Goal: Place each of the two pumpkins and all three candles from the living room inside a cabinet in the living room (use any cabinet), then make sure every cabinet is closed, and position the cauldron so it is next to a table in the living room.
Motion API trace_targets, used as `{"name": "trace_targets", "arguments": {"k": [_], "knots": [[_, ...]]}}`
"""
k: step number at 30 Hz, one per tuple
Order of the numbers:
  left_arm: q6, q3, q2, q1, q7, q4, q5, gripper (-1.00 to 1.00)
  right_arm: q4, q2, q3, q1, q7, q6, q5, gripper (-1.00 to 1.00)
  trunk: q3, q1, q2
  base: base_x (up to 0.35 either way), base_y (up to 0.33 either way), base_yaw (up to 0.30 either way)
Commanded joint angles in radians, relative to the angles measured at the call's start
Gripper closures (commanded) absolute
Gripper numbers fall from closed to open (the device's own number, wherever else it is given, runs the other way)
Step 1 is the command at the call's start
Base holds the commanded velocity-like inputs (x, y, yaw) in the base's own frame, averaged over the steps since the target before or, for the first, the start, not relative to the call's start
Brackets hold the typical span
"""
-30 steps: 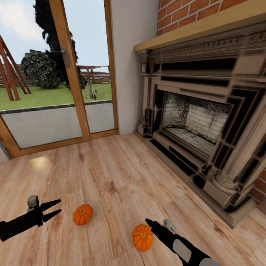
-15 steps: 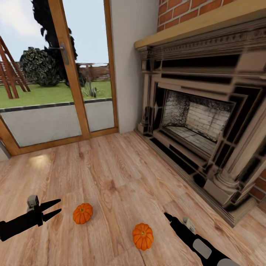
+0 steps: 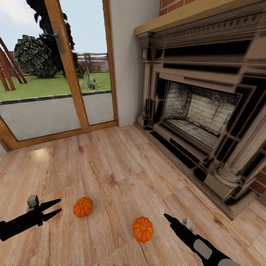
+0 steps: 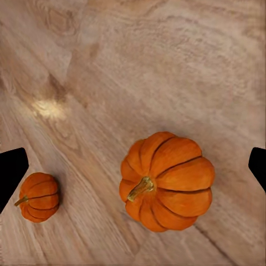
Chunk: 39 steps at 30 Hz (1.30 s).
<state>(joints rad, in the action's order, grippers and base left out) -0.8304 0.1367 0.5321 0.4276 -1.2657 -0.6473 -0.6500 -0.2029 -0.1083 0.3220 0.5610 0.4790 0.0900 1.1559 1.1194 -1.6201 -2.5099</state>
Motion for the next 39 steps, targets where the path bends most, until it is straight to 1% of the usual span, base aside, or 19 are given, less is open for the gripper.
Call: {"name": "trace_targets", "arguments": {"k": [1, 3, 5, 8, 10, 11, 12, 13, 17, 21, 27, 32, 37, 39], "knots": [[-0.009, 0.0, 0.0, 0.0, -0.001, 0.0, -0.003, -1.0, 0.001, -0.001, 0.004, 0.0, 0.02, 0.013, 0.011, -1.0, 0.005, 0.0, -0.001, 0.0, 0.0, 0.0], [-0.009, 0.0, 0.0, 0.0, -0.001, 0.0, -0.003, -1.0, 0.002, -0.001, 0.003, 0.0, 0.051, 0.031, 0.012, -1.0, 0.013, -0.001, -0.001, 0.0, 0.0, 0.0], [-0.009, 0.0, 0.0, 0.0, -0.001, 0.0, -0.004, -1.0, 0.002, -0.002, 0.002, 0.0, 0.068, 0.054, 0.014, -1.0, 0.02, -0.002, -0.002, 0.0, 0.0, 0.0], [-0.009, 0.0, 0.0, 0.0, -0.001, 0.0, -0.004, -1.0, 0.001, -0.003, 0.002, 0.001, 0.072, 0.065, 0.013, -1.0, 0.032, -0.003, -0.002, 0.0, 0.0, 0.0], [-0.009, 0.0, 0.0, 0.0, -0.001, 0.0, -0.003, -1.0, 0.0, -0.013, 0.002, 0.008, 0.069, 0.072, 0.013, -1.0, 0.04, -0.004, -0.003, 0.0, 0.0, 0.0], [-0.009, 0.0, 0.0, 0.0, -0.001, 0.0, -0.004, -1.0, -0.005, -0.028, 0.001, 0.014, 0.07, 0.091, 0.012, -1.0, 0.043, -0.005, -0.003, 0.0, 0.0, 0.0], [-0.009, 0.0, 0.0, 0.0, -0.001, 0.0, -0.004, -1.0, -0.007, -0.034, 0.001, 0.015, 0.071, 0.1, 0.012, -1.0, 0.047, -0.005, -0.003, 0.0, 0.0, 0.0], [-0.009, 0.0, 0.0, 0.0, -0.001, 0.0, -0.004, -1.0, -0.01, -0.052, 0.0, 0.018, 0.074, 0.123, 0.014, -1.0, 0.051, -0.006, -0.003, 0.0, 0.0, 0.0], [-0.009, 0.0, 0.0, 0.0, -0.001, 0.0, -0.003, -1.0, -0.013, -0.076, -0.005, 0.02, 0.077, 0.145, 0.021, -1.0, 0.067, -0.007, -0.004, 0.0, 0.0, 0.0], [-0.009, -0.001, 0.0, 0.0, -0.001, 0.0, -0.003, -1.0, -0.013, -0.081, -0.012, 0.021, 0.075, 0.144, 0.023, -1.0, 0.082, -0.009, -0.005, 0.0, 0.0, 0.0], [-0.009, -0.001, 0.0, 0.0, -0.001, 0.0, -0.003, -1.0, -0.023, -0.08, -0.023, 0.025, 0.073, 0.14, 0.024, -1.0, 0.105, -0.012, -0.007, 0.0, 0.0, 0.0], [-0.009, 0.0, 0.0, 0.0, -0.002, 0.0, -0.004, -1.0, -0.041, -0.078, -0.024, 0.025, 0.065, 0.107, 0.016, -1.0, 0.125, -0.014, -0.008, 0.0, 0.0, 0.0], [-0.018, -0.002, 0.0, 0.0, -0.003, -0.088, -0.005, -1.0, -0.056, -0.076, -0.022, 0.025, 0.066, 0.094, 0.011, -1.0, 0.144, -0.016, -0.009, 0.0, 0.0, 0.0], [-0.02, -0.003, 0.0, 0.0, -0.023, -0.102, -0.005, -1.0, -0.069, -0.076, -0.02, 0.025, 0.072, 0.095, 0.01, -1.0, 0.152, -0.017, -0.009, 0.0, 0.0, 0.0]]}}
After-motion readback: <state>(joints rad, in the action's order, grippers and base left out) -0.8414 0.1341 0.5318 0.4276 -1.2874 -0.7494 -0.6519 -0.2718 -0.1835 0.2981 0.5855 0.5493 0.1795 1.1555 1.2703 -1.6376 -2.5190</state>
